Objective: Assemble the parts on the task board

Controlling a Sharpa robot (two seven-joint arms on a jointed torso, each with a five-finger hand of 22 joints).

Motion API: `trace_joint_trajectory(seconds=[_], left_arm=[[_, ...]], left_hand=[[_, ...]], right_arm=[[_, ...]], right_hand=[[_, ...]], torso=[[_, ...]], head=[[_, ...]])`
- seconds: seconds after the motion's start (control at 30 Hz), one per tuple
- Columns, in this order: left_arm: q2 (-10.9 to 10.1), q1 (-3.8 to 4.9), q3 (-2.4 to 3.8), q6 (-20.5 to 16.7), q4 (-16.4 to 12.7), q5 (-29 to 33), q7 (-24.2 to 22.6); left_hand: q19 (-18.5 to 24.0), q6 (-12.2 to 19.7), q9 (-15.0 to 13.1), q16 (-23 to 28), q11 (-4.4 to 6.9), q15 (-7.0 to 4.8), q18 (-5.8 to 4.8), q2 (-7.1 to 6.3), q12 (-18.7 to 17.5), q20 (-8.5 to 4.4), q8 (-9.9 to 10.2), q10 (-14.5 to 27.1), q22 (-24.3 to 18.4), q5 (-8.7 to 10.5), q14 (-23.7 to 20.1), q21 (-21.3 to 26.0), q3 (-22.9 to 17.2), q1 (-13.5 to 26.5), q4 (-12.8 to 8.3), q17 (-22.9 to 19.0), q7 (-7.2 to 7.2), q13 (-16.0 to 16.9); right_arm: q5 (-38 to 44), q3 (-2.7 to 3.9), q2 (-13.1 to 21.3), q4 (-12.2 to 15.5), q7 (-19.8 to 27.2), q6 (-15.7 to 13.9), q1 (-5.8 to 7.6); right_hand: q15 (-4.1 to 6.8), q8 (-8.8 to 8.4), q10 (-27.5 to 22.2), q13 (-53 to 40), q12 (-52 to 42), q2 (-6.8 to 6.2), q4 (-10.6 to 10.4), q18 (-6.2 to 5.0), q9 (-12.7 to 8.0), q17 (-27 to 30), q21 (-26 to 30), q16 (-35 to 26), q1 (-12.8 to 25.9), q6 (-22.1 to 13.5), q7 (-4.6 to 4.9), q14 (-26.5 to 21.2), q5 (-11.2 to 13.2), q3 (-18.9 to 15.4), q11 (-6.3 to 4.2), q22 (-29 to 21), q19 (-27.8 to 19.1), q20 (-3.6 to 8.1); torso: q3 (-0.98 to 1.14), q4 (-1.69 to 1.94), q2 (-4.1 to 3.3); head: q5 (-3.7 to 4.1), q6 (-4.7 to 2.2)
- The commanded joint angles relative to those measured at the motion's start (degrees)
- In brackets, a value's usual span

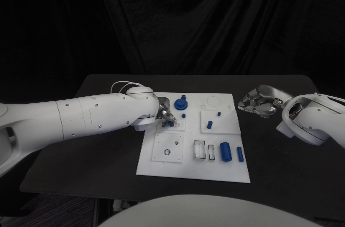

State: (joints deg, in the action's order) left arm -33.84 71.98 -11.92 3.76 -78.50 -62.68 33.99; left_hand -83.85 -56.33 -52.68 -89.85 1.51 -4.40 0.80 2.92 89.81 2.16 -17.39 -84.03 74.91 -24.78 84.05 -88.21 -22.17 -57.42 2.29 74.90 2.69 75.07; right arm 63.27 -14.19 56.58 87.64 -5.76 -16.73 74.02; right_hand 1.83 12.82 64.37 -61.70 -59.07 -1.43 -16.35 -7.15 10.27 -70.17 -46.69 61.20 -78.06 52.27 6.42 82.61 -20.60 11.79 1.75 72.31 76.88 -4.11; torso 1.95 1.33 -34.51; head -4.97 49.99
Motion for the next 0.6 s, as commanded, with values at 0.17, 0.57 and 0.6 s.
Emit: trace_joint_trajectory(seconds=[0.17, 0.57, 0.6], left_arm=[[0.14, -0.64, -0.15, -0.25, 0.28, 0.12, -0.55], [0.18, -0.87, -0.15, 0.43, 0.01, 0.12, -0.42], [0.17, -0.88, -0.15, 0.51, 0.00, 0.12, -0.41]], left_hand=[[-4.14, 0.16, -0.18, -0.15, 0.16, -0.25, 0.02, 0.61, 0.19, -0.33, 0.26, -5.97, 12.57, 0.18, 5.95, 0.25, -0.48, 0.05, -0.07, 15.10, -0.20, 14.93], [-4.12, 0.12, -0.36, -0.15, 0.14, -0.23, 0.02, 0.63, 0.19, -0.32, 0.37, -5.97, 12.55, 0.61, 5.95, 0.29, -0.66, 0.27, 0.07, 15.10, -0.17, 14.93], [-4.12, 0.12, -0.36, -0.15, 0.14, -0.23, 0.02, 0.63, 0.19, -0.32, 0.37, -5.97, 12.55, 0.61, 5.95, 0.29, -0.66, 0.27, 0.07, 15.10, -0.17, 14.93]], right_arm=[[0.33, 0.04, -0.14, 0.11, -0.91, 0.58, -0.15], [0.33, 0.04, -0.36, -0.05, -1.26, 1.10, -0.15], [0.33, 0.04, -0.39, -0.08, -1.30, 1.15, -0.15]], right_hand=[[0.15, -0.11, -0.54, 0.09, 0.16, 0.18, 0.08, -0.66, -0.06, 0.05, 0.27, -0.21, -0.57, 0.10, 0.19, -0.39, -0.32, 0.32, 0.12, -0.07, -0.46, 0.00], [0.13, -0.13, -0.69, 0.23, 0.30, 0.12, 0.07, -0.71, -0.08, 0.14, 0.63, -0.34, -0.62, 0.07, 0.22, -0.45, -0.44, 0.38, 0.15, -0.20, -0.57, -0.02], [0.13, -0.13, -0.69, 0.23, 0.30, 0.12, 0.07, -0.71, -0.08, 0.14, 0.63, -0.34, -0.62, 0.07, 0.22, -0.45, -0.44, 0.38, 0.15, -0.20, -0.57, -0.02]], torso=[[0.00, 0.02, -0.09], [0.05, -0.02, -0.08], [0.05, -0.01, -0.08]], head=[[0.13, 0.01], [0.05, 0.01], [0.03, 0.01]])
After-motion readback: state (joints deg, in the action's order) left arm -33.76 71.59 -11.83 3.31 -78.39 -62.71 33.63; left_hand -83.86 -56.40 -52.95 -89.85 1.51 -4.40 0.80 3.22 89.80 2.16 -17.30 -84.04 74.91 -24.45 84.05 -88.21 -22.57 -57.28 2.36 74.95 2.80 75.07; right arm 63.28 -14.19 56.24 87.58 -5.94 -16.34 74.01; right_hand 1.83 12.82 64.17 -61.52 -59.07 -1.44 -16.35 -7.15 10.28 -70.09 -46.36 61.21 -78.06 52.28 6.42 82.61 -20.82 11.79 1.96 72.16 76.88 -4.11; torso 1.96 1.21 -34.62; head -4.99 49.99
